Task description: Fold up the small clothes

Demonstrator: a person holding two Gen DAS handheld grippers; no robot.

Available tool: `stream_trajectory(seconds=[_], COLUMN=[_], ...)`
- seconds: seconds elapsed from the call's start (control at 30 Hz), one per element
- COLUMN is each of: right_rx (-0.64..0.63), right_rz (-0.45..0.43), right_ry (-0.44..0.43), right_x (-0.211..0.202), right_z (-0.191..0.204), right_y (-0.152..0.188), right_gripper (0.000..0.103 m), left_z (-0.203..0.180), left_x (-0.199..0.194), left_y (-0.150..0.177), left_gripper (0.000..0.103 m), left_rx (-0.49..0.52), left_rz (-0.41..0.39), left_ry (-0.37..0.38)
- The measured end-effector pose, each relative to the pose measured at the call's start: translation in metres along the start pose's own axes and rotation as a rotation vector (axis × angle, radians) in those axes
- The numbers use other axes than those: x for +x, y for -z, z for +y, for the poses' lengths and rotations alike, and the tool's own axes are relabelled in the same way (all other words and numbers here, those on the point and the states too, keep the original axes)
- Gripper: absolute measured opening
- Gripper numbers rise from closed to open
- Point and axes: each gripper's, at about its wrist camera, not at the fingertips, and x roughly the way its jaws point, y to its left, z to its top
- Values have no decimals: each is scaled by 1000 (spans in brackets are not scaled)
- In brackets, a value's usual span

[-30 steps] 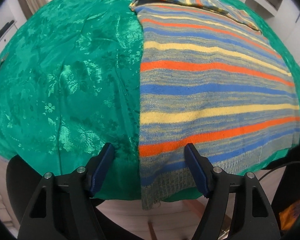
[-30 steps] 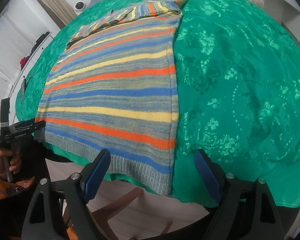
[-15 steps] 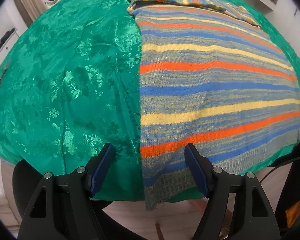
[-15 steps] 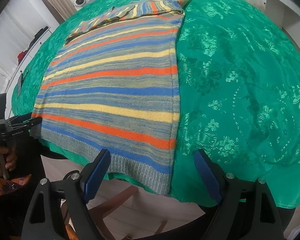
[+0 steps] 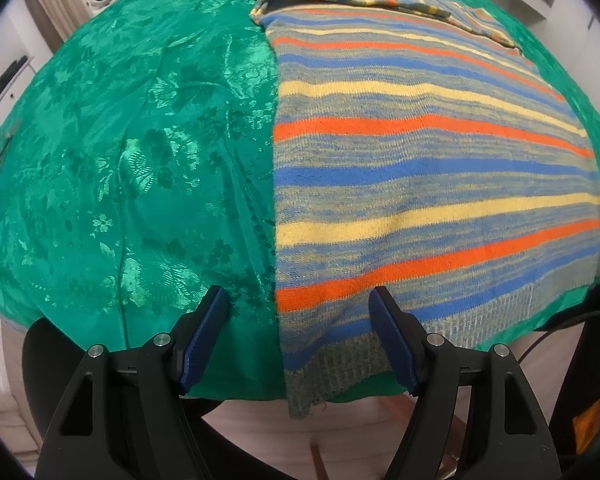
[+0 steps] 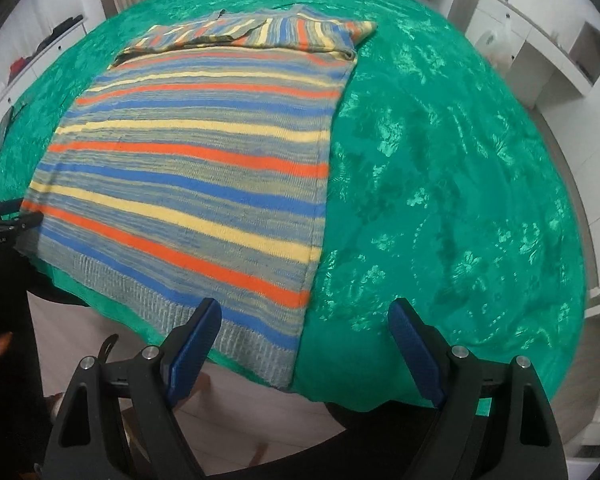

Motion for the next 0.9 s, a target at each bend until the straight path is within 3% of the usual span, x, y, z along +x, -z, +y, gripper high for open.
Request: stream_trajectory(seconds=[0.1,0.17,0.23,0.3,0.37,0.47,0.6,0.73,0.83,0.9], right_rx=[38,85,135,166,173,170,228,310,340,326], right_rz=[29,57,82,99,112,144,114,3,-96,-170], right_ry=[-58,-146,-243,-286,-286,-314,-410,-541,-569,-541], right_x=[7,13,20,25,33,41,22,-9,-17,-14], right_z=[-9,-14,-18,-19,-20,-21,-33,-52,-65,-73], right_y=[3,8,13,17,21,26,23,1,-32,-68], right_gripper=[85,83,72,64,54,8,7,7,7,7], left_z=[-4,-7,-11,-13,-14,-12,1,24,49,63], left_x=[0,-1,-3,-3,-2,-3,-20,-47,-54,-50], left_y=[4,7,9,11,13,15,15,-1,-39,-74], left_gripper=[68,54,46,37,6,4,3,3,3,3], left_rx=[7,18,34,54,57,29,-33,-144,-243,-294], left_rz=[18,29,34,39,52,65,65,10,-71,-129], left_ry=[19,36,36,23,34,77,215,377,463,480])
